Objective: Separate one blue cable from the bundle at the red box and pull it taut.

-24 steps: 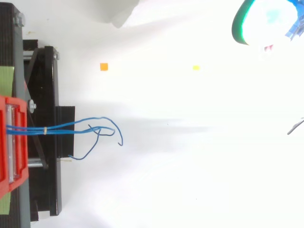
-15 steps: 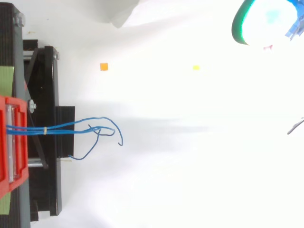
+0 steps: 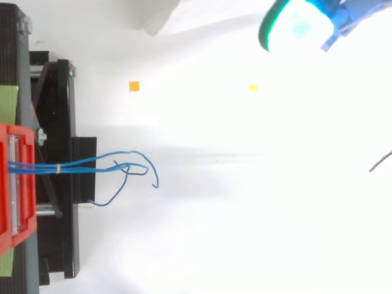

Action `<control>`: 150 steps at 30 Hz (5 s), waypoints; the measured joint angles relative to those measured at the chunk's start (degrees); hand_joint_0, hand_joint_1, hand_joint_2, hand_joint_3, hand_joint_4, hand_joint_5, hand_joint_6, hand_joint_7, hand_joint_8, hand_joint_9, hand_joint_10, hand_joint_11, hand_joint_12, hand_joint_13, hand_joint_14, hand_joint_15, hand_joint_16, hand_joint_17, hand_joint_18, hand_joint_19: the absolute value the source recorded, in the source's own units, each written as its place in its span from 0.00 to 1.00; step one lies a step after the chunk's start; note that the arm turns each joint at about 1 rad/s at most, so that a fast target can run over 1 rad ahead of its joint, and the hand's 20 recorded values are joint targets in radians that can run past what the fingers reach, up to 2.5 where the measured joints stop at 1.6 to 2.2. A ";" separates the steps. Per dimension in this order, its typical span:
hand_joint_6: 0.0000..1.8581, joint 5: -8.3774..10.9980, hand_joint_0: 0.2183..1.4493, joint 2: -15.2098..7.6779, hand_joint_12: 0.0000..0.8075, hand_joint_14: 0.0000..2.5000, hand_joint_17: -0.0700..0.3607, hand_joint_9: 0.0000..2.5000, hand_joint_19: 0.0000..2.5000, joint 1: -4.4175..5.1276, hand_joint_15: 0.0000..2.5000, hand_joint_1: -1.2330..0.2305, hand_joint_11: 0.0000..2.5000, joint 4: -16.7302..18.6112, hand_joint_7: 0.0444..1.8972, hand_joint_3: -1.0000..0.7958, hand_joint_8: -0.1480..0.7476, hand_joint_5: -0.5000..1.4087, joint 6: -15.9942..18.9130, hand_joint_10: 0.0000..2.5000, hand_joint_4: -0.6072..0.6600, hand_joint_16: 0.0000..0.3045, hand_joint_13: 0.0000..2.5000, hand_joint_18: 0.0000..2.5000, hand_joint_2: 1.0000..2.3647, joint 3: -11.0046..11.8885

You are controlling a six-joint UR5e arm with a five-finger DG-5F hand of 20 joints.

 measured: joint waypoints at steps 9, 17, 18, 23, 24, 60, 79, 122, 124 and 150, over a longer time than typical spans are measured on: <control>0.27 4.37 0.21 -0.89 0.53 0.00 0.47 0.23 0.20 1.67 0.13 0.36 0.19 6.13 0.39 0.28 0.53 0.14 -10.25 0.00 0.66 0.19 0.23 0.22 0.00 0.11; 0.27 5.55 0.22 -5.74 0.53 0.00 0.47 0.24 0.20 2.62 0.13 0.36 0.19 7.69 0.39 0.28 0.53 0.14 -13.43 0.00 0.66 0.19 0.23 0.23 0.00 3.68; 0.27 5.45 0.22 -6.51 0.53 0.00 0.47 0.24 0.21 2.62 0.14 0.37 0.19 7.69 0.39 0.28 0.53 0.14 -13.50 0.00 0.67 0.19 0.23 0.23 0.00 4.41; 0.27 4.37 0.22 -10.15 0.53 0.00 0.47 0.24 0.21 2.63 0.14 0.38 0.19 7.86 0.39 0.28 0.54 0.14 -13.75 0.00 0.67 0.19 0.24 0.24 0.00 7.95; 0.27 4.28 0.22 -10.55 0.53 0.00 0.47 0.24 0.21 2.66 0.14 0.38 0.19 7.96 0.39 0.28 0.54 0.14 -13.85 0.00 0.67 0.19 0.24 0.24 0.00 8.39; 0.27 9.79 0.23 -16.44 0.53 0.00 0.47 0.26 0.22 4.92 0.14 0.39 0.20 14.46 0.39 0.28 0.55 0.15 -20.16 0.00 0.69 0.19 0.25 0.25 0.00 10.05; 0.27 8.32 0.21 -22.94 0.55 0.00 0.48 0.26 0.22 5.52 0.14 0.46 0.20 13.57 0.39 0.28 0.57 0.15 -20.10 0.00 0.70 0.20 0.25 0.26 0.00 16.13; 0.27 -1.64 0.29 -30.89 0.53 0.01 0.46 0.30 0.24 5.09 0.16 0.44 0.22 27.07 0.43 0.29 0.57 0.17 -6.01 0.00 0.74 0.18 0.30 0.30 0.00 17.79; 0.27 -2.48 0.30 -31.42 0.53 0.01 0.45 0.30 0.24 5.06 0.17 0.43 0.23 27.32 0.45 0.30 0.57 0.17 -5.99 0.00 0.74 0.18 0.30 0.30 0.00 18.50; 0.27 -4.70 0.32 -31.82 0.53 0.01 0.45 0.33 0.25 4.33 0.19 0.40 0.28 26.93 0.56 0.34 0.57 0.18 0.19 0.01 0.73 0.18 0.32 0.31 0.01 19.22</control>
